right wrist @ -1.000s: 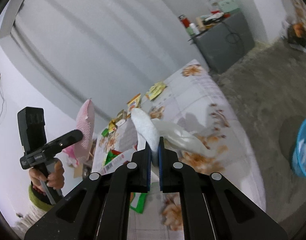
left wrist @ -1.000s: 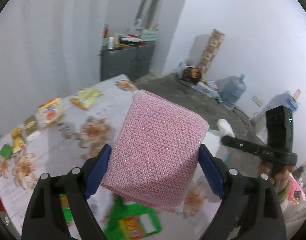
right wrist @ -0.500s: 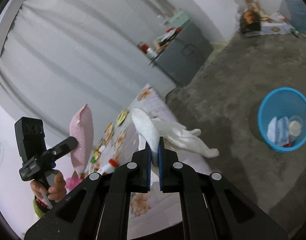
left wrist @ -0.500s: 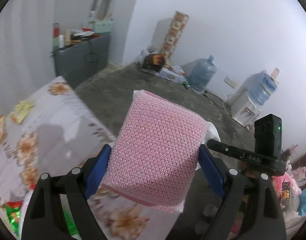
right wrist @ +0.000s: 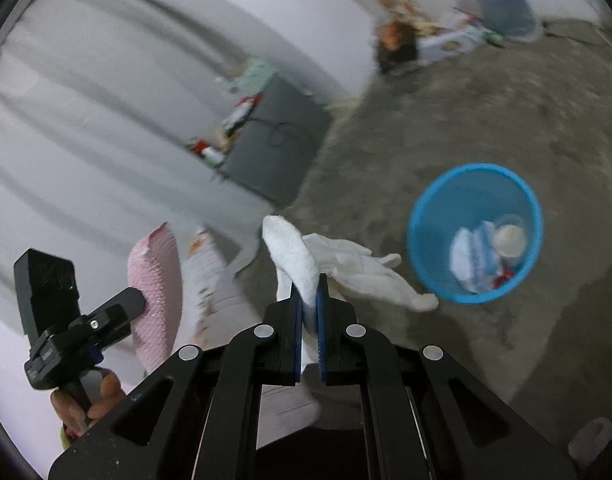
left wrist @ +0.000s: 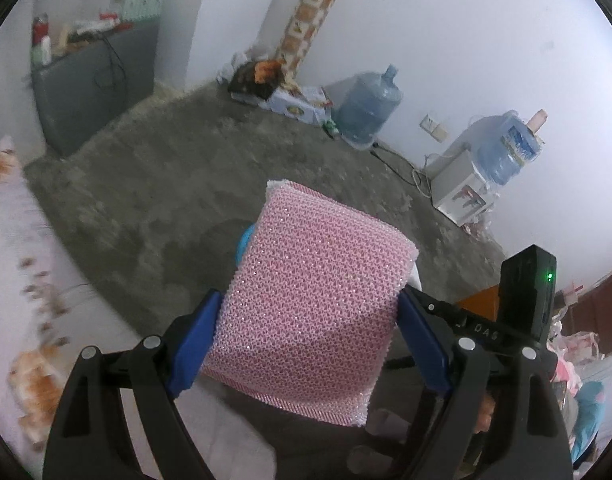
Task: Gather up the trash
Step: 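Carry the pad and tissue to the blue wastebasket and open both grippers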
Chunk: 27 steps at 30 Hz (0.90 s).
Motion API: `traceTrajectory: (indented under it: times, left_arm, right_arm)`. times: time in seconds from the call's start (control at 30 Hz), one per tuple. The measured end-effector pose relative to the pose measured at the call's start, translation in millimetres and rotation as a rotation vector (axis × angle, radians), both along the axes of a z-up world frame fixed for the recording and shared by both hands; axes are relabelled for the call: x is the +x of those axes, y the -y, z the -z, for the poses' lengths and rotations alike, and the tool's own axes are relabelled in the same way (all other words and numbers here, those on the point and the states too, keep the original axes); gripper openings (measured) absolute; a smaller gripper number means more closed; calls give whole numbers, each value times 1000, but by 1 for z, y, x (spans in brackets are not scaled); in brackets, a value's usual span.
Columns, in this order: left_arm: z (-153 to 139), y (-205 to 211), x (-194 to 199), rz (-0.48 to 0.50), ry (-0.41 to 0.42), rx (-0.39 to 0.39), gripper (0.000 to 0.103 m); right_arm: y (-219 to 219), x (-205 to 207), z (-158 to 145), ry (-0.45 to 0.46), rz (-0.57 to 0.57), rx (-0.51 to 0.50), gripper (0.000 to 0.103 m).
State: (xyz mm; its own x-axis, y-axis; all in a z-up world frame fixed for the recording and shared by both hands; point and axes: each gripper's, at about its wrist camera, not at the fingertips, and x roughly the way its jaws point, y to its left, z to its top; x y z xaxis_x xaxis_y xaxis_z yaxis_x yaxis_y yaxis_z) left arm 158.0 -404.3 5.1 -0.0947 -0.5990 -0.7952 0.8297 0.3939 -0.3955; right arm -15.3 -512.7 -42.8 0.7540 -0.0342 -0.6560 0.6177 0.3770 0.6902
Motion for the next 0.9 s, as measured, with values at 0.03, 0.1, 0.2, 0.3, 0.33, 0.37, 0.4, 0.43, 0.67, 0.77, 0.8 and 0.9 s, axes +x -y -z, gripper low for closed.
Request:
traceTrajectory:
  times: [0.03, 0.1, 0.2, 0.3, 0.33, 0.37, 0.4, 0.43, 0.67, 0.77, 0.8, 0.9]
  left_arm:
    - [12, 13, -1, 1, -12, 17, 85]
    - [31, 32, -2, 2, -37, 41, 85]
    - [63, 62, -3, 4, -77, 83, 85]
    - [87, 90, -5, 9, -109, 114, 85]
    - [95, 102, -8, 13, -116, 123, 85]
    - [99, 110, -9, 14, -121, 125, 85]
    - [104, 117, -10, 15, -127, 126, 85]
    - [110, 128, -11, 12, -132, 125, 86]
    - [153, 178, -8, -89, -149, 174, 96]
    - [164, 179, -7, -117, -172, 186, 96]
    - [163, 177, -8, -116, -174, 181, 96]
    - [152, 169, -13, -95, -153, 137, 96]
  right_arm:
    - [8, -4, 10, -20, 18, 13, 5]
    - [23, -8, 33, -68, 55, 42, 5]
    - [38, -17, 55, -105, 93, 75, 5]
    - [52, -23, 75, -133, 133, 107, 5]
    - [59, -22, 83, -142, 145, 115, 5]
    - [64, -23, 89, -150, 153, 121, 5]
    - [71, -22, 96, -158, 168, 129, 5]
    - [74, -24, 99, -162, 180, 133, 6]
    - [109, -19, 162, -261, 270, 220, 39]
    - [101, -25, 175, -261, 280, 259, 40]
    - [96, -26, 176, -258, 278, 261, 42]
    - [83, -26, 168, -255, 265, 235, 43]
